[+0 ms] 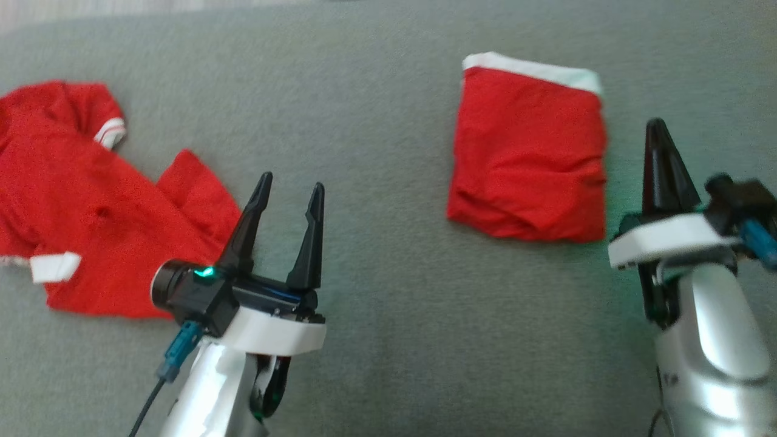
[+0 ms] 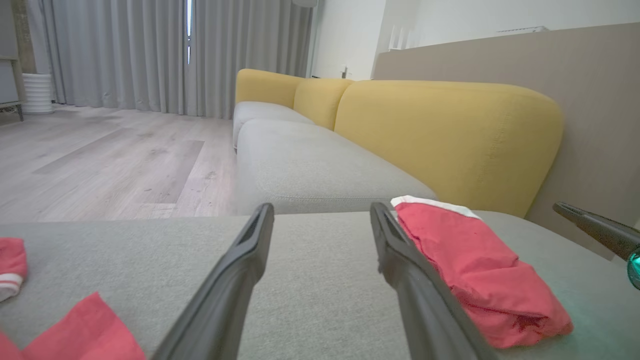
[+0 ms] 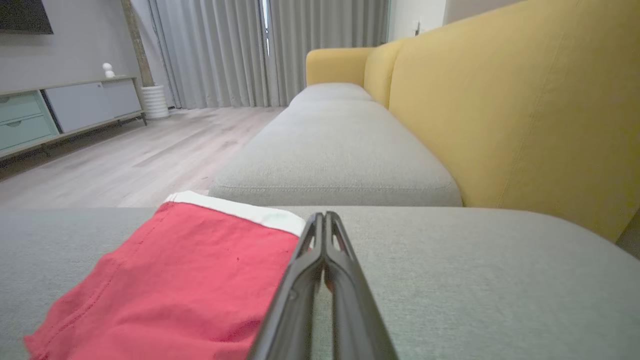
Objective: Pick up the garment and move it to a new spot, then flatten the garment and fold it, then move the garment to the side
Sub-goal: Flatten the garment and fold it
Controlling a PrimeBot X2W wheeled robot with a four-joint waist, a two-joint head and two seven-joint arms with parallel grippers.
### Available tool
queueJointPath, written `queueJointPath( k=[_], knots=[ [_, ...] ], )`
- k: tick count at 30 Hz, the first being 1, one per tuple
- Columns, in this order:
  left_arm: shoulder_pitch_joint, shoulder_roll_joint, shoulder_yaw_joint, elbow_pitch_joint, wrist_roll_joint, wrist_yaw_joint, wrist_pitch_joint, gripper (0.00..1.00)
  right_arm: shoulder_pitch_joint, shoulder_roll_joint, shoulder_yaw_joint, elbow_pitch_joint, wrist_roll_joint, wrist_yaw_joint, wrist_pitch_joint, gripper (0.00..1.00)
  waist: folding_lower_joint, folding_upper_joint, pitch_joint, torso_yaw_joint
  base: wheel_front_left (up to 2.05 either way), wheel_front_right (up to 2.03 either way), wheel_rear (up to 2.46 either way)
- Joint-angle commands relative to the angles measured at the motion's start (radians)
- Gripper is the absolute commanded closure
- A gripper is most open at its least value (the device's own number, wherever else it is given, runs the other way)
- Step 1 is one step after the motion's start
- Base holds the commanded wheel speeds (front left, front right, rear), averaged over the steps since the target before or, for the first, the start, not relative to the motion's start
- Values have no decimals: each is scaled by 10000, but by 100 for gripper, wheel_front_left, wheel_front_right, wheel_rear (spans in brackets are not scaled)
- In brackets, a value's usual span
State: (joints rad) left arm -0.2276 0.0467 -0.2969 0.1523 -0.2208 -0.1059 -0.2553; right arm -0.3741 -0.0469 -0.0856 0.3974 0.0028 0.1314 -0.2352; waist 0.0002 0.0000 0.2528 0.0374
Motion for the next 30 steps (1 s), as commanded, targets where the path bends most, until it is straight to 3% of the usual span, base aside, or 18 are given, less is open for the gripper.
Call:
queueJointPath(
  k=[1,16,20,30],
  knots=[
    [-422,36,178,-373,-77,-50,-65,0,-686,-34,192,223,-146,-7,117,100,-2,0,541,500,0,0,0],
    [-931,36,-231,-342,-232,43,-65,0,-3138,-34,-164,4732,-1111,-7,593,100,-2,0,1136,1086,0,0,0],
    [-905,36,-269,-293,-293,97,-65,0,-3461,-34,-268,5030,-1112,-7,84,100,-2,0,963,1134,0,0,0],
    [-811,36,-442,-347,-499,215,-65,0,-4107,-34,895,4811,-377,-7,-240,100,-2,0,726,1488,0,0,0]
  ],
)
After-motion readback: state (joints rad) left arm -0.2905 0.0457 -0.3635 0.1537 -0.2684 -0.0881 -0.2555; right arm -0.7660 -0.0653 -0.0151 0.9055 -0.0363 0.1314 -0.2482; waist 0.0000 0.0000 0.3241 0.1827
